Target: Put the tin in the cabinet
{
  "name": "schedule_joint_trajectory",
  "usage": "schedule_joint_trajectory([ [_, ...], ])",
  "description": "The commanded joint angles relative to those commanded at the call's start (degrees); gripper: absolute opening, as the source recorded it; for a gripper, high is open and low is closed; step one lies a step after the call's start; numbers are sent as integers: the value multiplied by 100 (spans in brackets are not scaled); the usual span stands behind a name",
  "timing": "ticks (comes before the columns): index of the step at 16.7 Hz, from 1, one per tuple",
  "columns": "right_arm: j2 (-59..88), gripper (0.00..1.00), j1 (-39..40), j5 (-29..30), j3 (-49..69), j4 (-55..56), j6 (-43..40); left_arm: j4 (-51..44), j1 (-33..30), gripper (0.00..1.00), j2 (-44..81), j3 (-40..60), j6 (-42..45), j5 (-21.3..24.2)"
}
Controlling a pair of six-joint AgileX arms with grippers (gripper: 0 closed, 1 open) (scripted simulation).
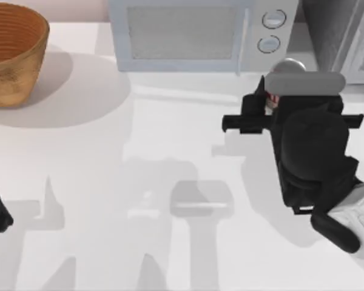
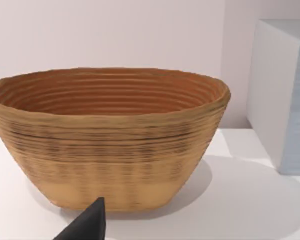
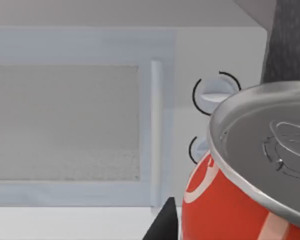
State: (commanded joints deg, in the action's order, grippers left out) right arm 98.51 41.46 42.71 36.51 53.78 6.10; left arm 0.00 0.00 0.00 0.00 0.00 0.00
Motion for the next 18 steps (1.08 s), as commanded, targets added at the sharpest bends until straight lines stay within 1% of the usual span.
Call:
schedule_joint_trajectory([
  [3, -358, 0, 6, -1, 20, -363, -9, 0, 0, 100, 0, 0, 0, 0],
  [8, -349, 0, -2, -1, 3, -354, 1, 0, 0, 100, 0, 0, 0, 0],
  [10, -530, 0, -69, -92, -52, -435, -6, 0, 0, 100, 0, 0, 0, 0],
  [14, -1611, 0, -487, -568, -409, -938, -69, 0, 0, 100, 0, 0, 0, 0],
  [18, -3402, 0, -1218, -1315, -1041, -1810, -191, 0, 0, 100, 0, 0, 0, 0],
])
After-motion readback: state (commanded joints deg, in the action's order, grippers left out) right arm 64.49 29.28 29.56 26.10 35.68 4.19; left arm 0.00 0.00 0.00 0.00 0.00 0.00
